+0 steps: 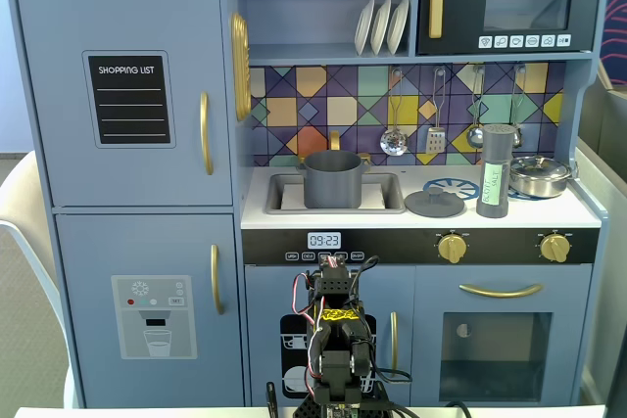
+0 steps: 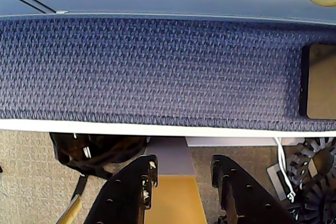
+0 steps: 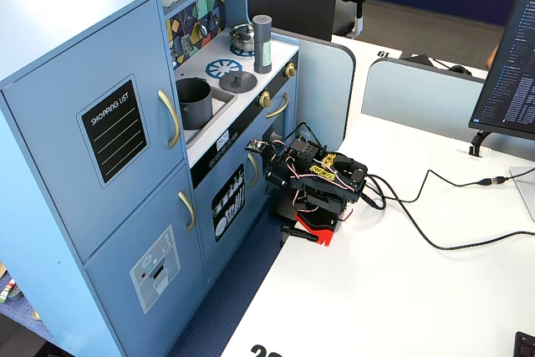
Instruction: Put salt in the gray recipient
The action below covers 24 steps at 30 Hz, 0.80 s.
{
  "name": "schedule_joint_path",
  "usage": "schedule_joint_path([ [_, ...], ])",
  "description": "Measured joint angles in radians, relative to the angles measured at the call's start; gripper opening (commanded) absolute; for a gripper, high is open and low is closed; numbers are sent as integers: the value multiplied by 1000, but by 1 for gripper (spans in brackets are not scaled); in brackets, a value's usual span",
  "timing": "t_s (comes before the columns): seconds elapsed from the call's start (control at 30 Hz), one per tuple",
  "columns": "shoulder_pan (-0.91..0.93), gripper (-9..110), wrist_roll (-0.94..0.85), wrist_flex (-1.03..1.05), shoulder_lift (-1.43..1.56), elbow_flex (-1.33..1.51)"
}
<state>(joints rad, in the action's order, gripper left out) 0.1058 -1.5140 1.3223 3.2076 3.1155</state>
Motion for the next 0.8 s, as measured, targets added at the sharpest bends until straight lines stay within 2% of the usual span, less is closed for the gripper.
schedule_joint_path([
  [0.6, -17, 0, 20, 11, 0, -5],
  [0.8, 75, 0, -2, 17, -143, -221],
])
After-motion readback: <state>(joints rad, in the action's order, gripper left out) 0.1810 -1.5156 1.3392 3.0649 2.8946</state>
